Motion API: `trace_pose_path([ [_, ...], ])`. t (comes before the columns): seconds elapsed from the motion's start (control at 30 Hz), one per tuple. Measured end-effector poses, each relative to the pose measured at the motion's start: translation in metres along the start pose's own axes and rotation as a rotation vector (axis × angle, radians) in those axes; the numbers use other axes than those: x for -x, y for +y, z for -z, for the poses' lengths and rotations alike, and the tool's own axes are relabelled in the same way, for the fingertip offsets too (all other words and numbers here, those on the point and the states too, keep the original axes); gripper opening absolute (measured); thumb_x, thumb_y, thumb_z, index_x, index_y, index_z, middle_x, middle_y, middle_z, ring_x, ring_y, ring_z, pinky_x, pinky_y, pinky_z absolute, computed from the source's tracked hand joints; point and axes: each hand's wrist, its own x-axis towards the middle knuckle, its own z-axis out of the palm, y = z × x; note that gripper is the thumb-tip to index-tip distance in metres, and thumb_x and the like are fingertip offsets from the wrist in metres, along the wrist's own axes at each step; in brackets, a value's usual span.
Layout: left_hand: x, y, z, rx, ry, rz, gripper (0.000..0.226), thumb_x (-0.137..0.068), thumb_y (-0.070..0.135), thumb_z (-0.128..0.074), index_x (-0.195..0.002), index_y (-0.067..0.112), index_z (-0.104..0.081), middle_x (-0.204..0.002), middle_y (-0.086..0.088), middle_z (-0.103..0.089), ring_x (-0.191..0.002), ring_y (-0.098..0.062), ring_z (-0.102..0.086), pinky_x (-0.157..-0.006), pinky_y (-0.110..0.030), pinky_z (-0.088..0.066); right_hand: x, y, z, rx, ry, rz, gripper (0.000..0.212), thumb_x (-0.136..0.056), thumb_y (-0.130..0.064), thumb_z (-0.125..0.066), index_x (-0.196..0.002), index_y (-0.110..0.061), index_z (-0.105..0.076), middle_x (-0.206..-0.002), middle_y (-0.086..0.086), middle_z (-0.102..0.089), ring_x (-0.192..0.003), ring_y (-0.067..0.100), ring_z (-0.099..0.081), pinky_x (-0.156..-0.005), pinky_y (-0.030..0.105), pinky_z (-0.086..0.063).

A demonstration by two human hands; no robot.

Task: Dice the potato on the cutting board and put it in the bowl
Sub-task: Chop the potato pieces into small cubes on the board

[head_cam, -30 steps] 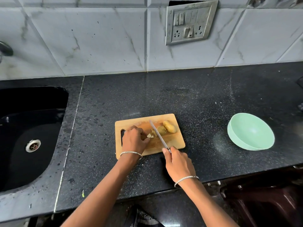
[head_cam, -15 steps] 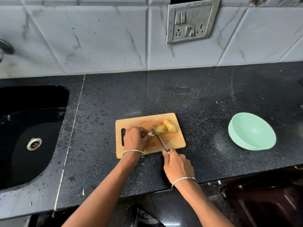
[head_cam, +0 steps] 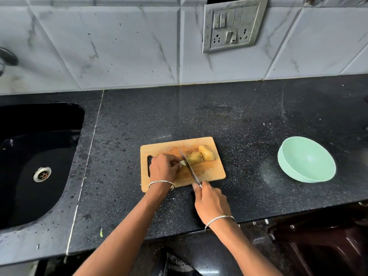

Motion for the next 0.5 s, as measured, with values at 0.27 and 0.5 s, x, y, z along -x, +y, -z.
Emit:
trace_pose_path([
  [0.27,0.000,0.002,-0.001,0.026,0.005,0.048,0.017,-0.076,0.018,-0.079,-0.093,0.021,-0.078,-0.085,0.001,-0.075,-0.079,-0.014,-0.066,-0.073,-0.025,-0.049,0.003,-0.003,-0.002,0.005,-0.036,-0.022,0.038,-0.103,-0.045,-0.029,-0.105,-0.014,-0.051,-0.105,0.014,-0.064,-0.099,0.039,-0.062,-0.067,0.037,-0.037],
  [0.5,-0.002,0.005,-0.003,0.037,0.011,0.075,0.014,-0.075,0.016,-0.080,-0.088,0.018,-0.078,-0.086,0.001,-0.075,-0.083,-0.019,-0.067,-0.080,-0.033,-0.053,-0.005,-0.013,-0.005,0.094,-0.048,-0.053,0.036,-0.104,-0.040,-0.030,-0.115,-0.014,-0.052,-0.113,0.011,-0.063,-0.105,0.035,-0.061,-0.070,0.036,-0.039],
])
